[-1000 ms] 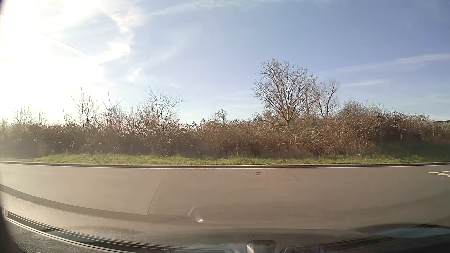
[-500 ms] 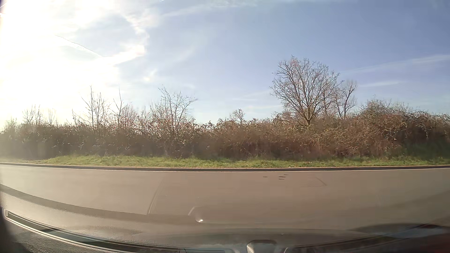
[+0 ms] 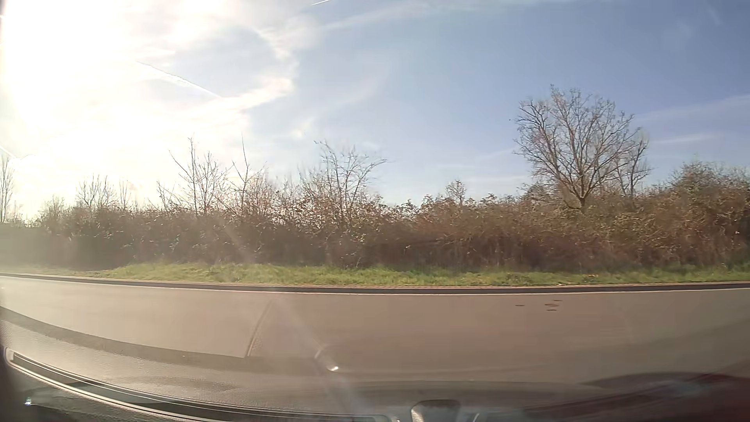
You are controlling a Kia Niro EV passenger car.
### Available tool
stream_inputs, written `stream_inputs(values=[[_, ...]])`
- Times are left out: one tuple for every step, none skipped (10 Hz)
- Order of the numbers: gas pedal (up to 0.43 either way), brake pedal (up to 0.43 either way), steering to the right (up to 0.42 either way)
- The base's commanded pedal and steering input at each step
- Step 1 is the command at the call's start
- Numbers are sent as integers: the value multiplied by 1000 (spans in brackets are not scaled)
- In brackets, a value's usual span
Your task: Follow the waypoints while adhering to traffic rules and regulations
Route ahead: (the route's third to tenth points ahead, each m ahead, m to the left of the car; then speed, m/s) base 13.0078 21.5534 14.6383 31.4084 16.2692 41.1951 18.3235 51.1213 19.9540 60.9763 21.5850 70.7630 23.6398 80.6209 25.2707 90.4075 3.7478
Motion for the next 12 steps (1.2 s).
stream_inputs(values=[[421,0,-420],[421,0,-438],[421,0,-455],[421,0,-463],[409,0,-465],[409,0,-464],[390,0,-461],[378,0,-458],[378,0,-456],[378,0,-449],[378,0,-440],[378,0,-431]])
